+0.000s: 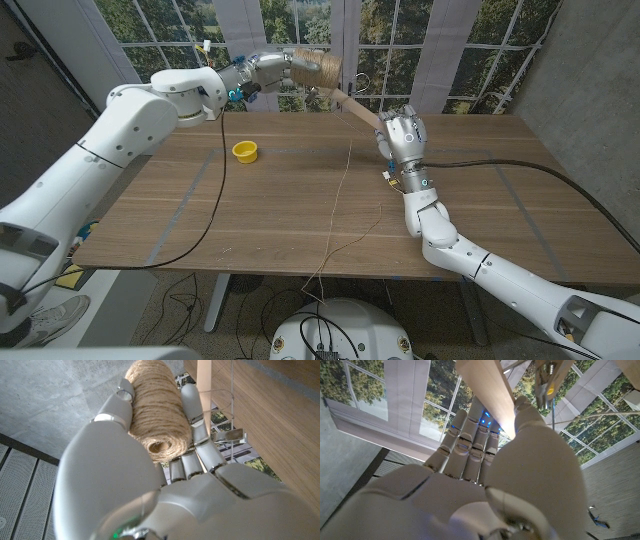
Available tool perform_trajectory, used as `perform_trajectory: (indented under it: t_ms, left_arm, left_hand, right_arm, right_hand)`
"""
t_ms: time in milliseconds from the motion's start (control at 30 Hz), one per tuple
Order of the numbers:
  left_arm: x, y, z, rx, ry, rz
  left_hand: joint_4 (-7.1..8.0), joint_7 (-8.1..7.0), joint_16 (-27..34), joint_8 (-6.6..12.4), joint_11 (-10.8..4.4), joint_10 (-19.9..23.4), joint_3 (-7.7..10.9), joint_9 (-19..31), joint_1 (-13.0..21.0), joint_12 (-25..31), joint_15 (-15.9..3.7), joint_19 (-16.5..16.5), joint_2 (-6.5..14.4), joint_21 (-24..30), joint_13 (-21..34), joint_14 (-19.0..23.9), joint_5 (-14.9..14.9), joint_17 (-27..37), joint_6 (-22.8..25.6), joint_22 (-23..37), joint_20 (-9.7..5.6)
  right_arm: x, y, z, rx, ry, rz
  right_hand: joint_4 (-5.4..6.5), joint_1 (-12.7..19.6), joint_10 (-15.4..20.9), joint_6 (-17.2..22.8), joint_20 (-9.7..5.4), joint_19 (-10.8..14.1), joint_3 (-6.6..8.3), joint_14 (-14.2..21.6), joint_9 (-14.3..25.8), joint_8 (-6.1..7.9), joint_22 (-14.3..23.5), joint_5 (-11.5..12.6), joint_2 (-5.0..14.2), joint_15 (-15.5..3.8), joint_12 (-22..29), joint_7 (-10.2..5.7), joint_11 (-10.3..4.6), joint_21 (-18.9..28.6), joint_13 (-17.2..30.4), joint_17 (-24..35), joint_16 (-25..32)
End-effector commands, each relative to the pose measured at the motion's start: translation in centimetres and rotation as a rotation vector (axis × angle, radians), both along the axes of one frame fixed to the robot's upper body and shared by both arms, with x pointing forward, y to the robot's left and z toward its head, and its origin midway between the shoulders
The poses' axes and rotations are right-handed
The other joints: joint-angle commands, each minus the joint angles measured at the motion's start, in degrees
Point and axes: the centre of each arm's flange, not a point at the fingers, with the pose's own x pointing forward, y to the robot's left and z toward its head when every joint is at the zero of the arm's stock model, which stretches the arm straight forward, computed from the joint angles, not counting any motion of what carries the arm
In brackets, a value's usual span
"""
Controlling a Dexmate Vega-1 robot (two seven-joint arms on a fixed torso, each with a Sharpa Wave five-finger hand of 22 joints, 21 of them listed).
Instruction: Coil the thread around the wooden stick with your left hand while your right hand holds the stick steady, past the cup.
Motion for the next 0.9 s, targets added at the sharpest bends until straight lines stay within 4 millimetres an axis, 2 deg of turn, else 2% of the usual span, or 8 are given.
perform_trajectory:
  t_ms: [33,433,900]
  left_arm:
    - [0.4,1.1,-2.1,-0.034,0.013,0.027]
    - [0.4,3.1,-3.8,-0.114,-0.016,0.114]
    - [1.6,5.0,-6.4,-0.201,0.059,0.141]
  left_hand:
    - [5.61,8.23,0.6,0.06,-9.42,21.1,5.80,0.2,7.0,-0.1,-15.91,-1.3,7.8,0.5,6.9,32.0,0.3,2.4,8.9,0.1,-7.34]
    - [5.69,7.97,0.5,0.00,-9.77,21.1,5.79,0.2,6.8,-0.2,-15.86,-1.4,7.9,0.6,7.0,32.0,0.3,2.4,8.9,0.1,-7.33]
    - [5.73,7.99,0.4,-0.02,-9.64,21.3,5.76,0.2,6.7,-0.4,-15.86,-1.5,7.9,0.6,7.0,31.9,0.3,2.4,9.0,0.1,-7.33]
  right_arm:
    - [-0.1,-1.3,0.7,0.115,0.007,-0.023]
    - [-0.3,-2.2,1.0,0.174,-0.015,-0.033]
    - [-1.0,-3.7,1.4,0.282,-0.001,-0.005]
  right_hand:
    - [-0.29,7.5,6.1,7.2,-7.75,0.4,0.50,5.4,0.1,0.32,0.1,0.4,7.14,-6.08,0.2,-6.34,-5.21,0.3,-0.2,0.2,0.1]
    - [-0.51,7.6,6.7,7.6,-7.29,0.7,0.58,5.9,-0.1,0.29,0.1,0.6,6.87,-6.01,0.0,-6.02,-4.55,0.4,-0.6,0.3,0.1]
    - [-0.70,7.6,6.9,7.7,-7.13,1.0,0.67,6.1,-0.4,0.14,0.0,0.8,6.62,-6.03,-0.2,-5.73,-4.52,0.5,-0.8,0.2,0.0]
